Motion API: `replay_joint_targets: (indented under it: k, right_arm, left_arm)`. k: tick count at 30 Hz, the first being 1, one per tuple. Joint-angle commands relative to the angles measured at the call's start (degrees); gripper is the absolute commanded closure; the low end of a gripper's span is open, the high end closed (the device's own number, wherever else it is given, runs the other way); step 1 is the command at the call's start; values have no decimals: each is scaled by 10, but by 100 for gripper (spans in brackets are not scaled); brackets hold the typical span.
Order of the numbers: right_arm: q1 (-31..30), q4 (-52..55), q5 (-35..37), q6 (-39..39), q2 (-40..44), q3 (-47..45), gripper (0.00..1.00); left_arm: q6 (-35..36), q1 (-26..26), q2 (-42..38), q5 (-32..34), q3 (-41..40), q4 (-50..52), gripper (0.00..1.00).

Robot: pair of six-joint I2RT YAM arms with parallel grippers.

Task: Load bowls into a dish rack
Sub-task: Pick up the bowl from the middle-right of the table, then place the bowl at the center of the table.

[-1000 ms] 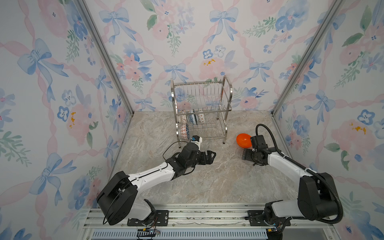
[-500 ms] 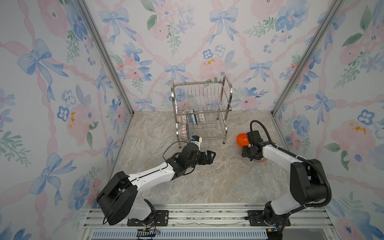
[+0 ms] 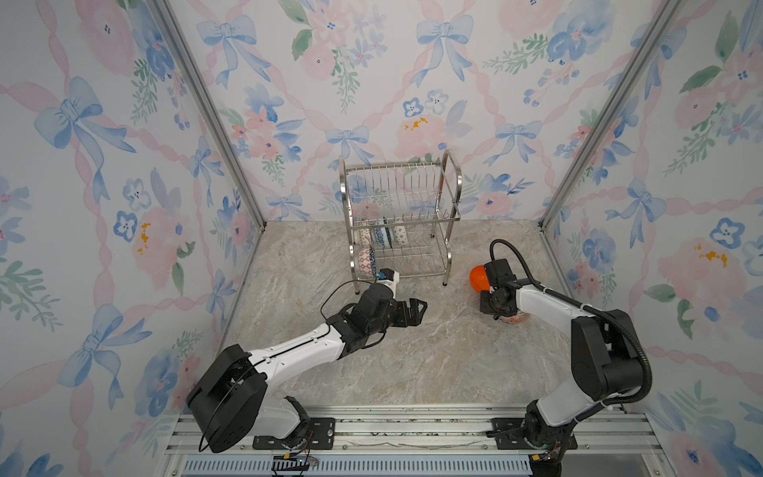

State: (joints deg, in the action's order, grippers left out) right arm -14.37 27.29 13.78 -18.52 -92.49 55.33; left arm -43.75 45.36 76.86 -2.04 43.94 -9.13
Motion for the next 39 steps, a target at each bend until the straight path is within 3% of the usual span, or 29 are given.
replay_joint_targets:
  k: [1, 7, 14, 21, 25, 39]
  right_arm:
    - [-20, 30, 19, -4, 29, 6, 87]
    - [-80, 64, 50, -12, 47, 25, 95]
    - [-178, 97, 60, -41, 45, 73, 96]
    - [-264, 98, 52, -72, -13, 130, 95]
    - [-306, 103, 52, -77, -78, 176, 93]
    - [-371, 105, 38, -89, -171, 242, 87]
  left_arm:
    - [6, 2, -18, 13, -13, 10, 3]
    - [12, 0, -36, 24, -22, 19, 3]
    - [8, -30, -73, 21, -60, 24, 3]
    - [-19, -106, -119, -35, -113, 7, 3]
    - [-20, -124, -135, -41, -125, 13, 3]
    - [-24, -147, -166, -45, -145, 25, 2]
